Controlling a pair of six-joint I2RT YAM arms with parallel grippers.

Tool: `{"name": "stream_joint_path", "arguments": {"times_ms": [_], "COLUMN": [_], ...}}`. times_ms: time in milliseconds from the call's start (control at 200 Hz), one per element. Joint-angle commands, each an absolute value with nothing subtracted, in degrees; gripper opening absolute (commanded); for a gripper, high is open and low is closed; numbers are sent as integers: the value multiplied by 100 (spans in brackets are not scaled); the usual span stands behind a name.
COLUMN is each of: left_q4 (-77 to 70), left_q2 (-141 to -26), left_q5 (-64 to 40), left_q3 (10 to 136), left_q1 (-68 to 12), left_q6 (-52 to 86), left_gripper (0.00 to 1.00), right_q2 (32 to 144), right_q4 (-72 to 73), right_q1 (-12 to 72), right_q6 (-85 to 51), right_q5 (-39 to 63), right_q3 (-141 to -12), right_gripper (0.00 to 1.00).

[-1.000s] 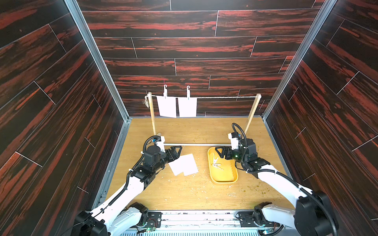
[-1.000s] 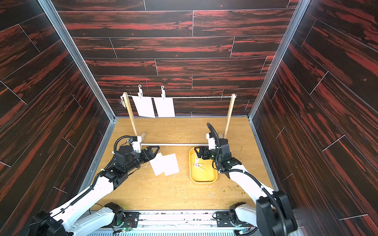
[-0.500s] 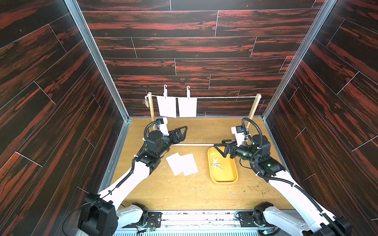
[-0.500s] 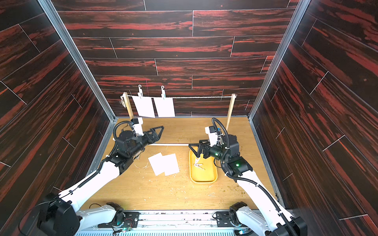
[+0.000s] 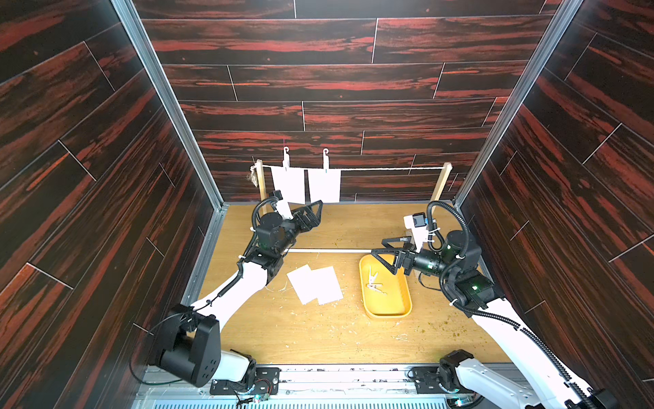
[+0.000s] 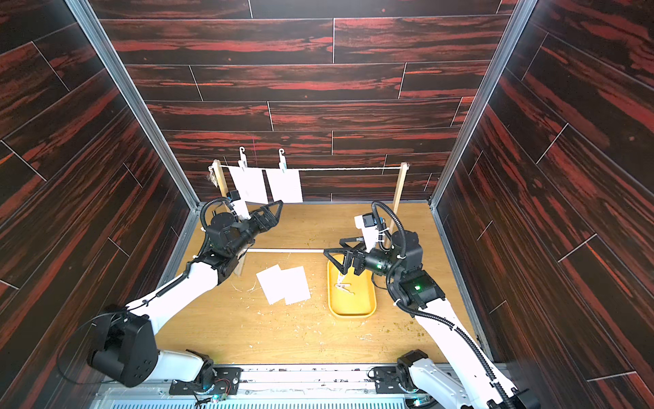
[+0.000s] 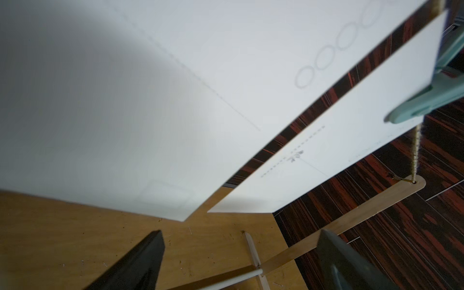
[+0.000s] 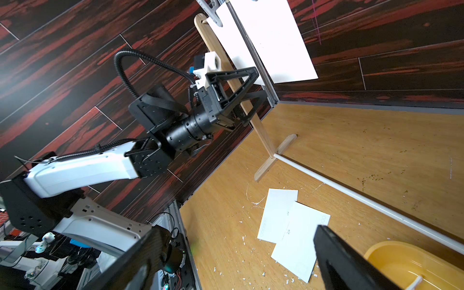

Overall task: Remove the postcards from the strings
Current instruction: Pinch the postcard on the clothesline.

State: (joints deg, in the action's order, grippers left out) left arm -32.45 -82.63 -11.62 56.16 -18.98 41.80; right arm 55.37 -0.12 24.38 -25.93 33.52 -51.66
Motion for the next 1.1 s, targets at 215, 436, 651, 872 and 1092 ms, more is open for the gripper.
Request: {"name": "stream_joint_path", "arguments": {"times_ms": [215, 436, 651, 872, 1092], "left_q4": [-3993, -4374, -4877, -5254, -5309], "left_q2": [-8828, -9087, -9097, -9035, -8875], "left_q5": [-2112, -2498, -2774, -2994, -2993], "left_q3": [6361, 6485, 6315, 6102, 5874], "left_q1": [-1639, -1635, -1643, -1649, -1722], "left_q6": [4397, 4720, 4998, 5282, 5374], "left_gripper": [100, 92, 71, 52, 39], "right_q2": [5642, 5721, 5838, 5861, 5861], "right_q4": [-31, -30, -54, -33, -54], "right_q1": [2477, 2477, 2485, 2483, 2487], "right_q6": [-2575, -2572, -2558, -2552, -2531], "right_q5": [3570, 3555, 3525, 3486, 3480], "right_q3": [-5472, -5506, -5528, -5486, -5480], "right_gripper": [98, 98, 97, 97, 97]}}
